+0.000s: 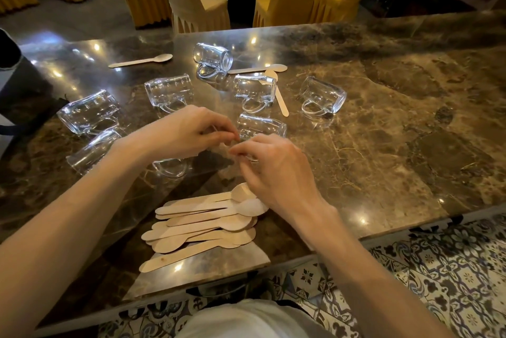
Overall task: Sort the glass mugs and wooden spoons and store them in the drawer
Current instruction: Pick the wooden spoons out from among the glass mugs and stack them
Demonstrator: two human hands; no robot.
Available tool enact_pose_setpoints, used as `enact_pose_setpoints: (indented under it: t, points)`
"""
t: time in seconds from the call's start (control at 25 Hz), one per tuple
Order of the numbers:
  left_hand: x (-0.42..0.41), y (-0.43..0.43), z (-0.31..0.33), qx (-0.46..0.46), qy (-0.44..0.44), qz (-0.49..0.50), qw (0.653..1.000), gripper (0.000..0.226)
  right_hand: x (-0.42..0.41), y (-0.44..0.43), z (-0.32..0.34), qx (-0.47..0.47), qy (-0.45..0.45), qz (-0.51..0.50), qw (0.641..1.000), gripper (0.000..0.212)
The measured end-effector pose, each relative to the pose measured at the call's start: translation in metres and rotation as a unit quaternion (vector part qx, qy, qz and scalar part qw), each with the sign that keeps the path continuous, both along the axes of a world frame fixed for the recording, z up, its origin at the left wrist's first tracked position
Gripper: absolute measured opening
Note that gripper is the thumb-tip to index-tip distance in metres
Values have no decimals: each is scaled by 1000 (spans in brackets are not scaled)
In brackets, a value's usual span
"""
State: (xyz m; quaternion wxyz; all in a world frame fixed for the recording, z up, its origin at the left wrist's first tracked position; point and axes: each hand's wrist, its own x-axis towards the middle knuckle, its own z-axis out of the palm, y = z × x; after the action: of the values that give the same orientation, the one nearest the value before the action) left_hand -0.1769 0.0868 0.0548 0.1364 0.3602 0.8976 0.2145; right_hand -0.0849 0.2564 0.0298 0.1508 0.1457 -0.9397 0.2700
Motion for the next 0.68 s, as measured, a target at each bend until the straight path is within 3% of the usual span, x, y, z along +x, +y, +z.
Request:
enact_pose_setpoints:
  t: [0.36,0.48,0.68]
  points:
    - [-67,21,13,48,72,84,993,22,-58,50,6,-15,-17,-123,992,19]
    - [-95,30,13,40,133,109,984,23,-79,62,4,-14,-38,-164,986,20]
    - [-133,46,5,5,149,136,980,22,-108,72,-5,11,-67,-208,976,19]
